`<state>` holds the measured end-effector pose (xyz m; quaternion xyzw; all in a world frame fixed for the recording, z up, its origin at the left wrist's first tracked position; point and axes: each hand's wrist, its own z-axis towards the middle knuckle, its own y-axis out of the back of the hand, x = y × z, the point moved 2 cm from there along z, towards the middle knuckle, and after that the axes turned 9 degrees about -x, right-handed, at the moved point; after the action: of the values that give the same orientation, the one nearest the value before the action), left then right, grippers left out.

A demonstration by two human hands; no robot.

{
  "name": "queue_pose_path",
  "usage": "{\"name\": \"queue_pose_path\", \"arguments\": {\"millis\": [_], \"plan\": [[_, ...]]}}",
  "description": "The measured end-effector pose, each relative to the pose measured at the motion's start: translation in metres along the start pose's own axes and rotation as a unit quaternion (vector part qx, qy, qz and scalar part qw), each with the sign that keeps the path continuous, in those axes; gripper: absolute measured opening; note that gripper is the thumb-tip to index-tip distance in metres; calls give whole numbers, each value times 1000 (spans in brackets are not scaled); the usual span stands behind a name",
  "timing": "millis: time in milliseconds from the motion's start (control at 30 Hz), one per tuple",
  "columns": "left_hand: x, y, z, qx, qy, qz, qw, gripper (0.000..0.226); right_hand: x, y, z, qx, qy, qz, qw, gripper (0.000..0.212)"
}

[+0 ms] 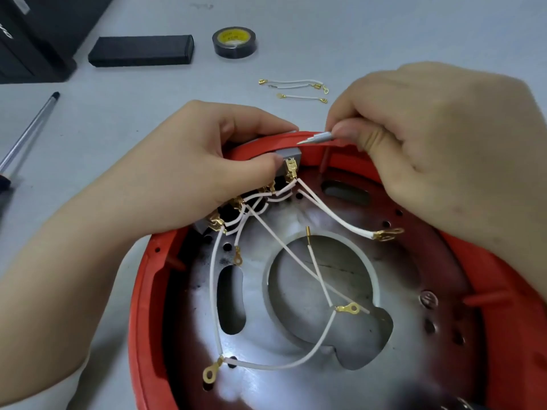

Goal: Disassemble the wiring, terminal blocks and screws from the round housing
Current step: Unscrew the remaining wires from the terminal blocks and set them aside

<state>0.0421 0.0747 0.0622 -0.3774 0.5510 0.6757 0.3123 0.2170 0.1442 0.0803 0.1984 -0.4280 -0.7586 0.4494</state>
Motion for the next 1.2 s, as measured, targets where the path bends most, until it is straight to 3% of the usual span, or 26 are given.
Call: {"name": "queue_pose_path", "arguments": {"millis": [100, 200, 1200], "plan": [[2, 0, 0, 3, 7, 0, 1000, 22, -2, -9, 4, 23, 22, -38, 999, 24], [3, 2, 0, 9, 16, 12, 1000, 21, -5, -14, 6, 46, -3, 35, 998, 26], [-2, 0, 1, 8, 3, 4, 1000, 22, -1, -17, 18, 22, 25, 26, 999, 33]]}}
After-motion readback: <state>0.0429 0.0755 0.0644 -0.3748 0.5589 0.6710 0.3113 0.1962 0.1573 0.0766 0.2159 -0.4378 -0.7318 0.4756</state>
